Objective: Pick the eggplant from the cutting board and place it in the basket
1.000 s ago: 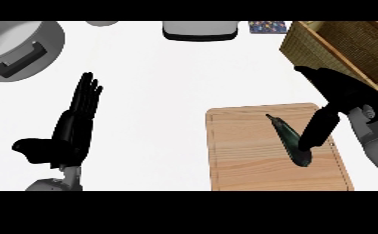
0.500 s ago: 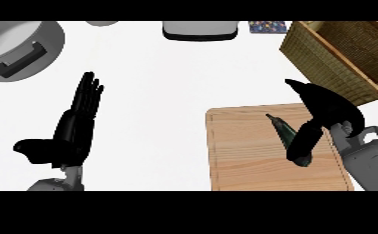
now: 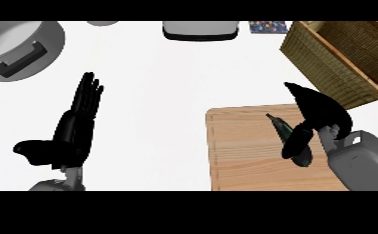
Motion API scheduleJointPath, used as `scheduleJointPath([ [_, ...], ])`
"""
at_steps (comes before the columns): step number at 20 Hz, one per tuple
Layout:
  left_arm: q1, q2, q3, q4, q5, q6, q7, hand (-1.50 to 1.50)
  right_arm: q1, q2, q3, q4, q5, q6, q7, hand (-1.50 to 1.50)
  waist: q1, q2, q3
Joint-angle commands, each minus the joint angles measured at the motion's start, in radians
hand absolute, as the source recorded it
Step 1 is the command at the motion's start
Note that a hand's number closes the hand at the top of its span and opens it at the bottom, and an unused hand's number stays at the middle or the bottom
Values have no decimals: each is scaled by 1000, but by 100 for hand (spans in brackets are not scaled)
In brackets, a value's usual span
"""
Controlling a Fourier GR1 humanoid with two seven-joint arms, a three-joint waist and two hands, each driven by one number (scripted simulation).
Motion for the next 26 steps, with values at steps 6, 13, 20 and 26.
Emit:
scheduleJointPath([
  [6,44,-30,-1,-29,-43,-14,-5,0,48,91,-31,37,128,39,51,-150,0,0,0],
  [13,40,-64,4,-26,-72,-6,-7,0,138,94,-83,45,157,73,-5,-150,-4,0,0],
  [20,35,-16,75,-112,-49,-58,98,0,178,161,-120,48,221,113,-38,-150,-2,-1,0],
  [26,-8,-104,45,-11,-97,-53,26,0,137,238,-168,87,270,170,-37,-150,-2,0,0],
])
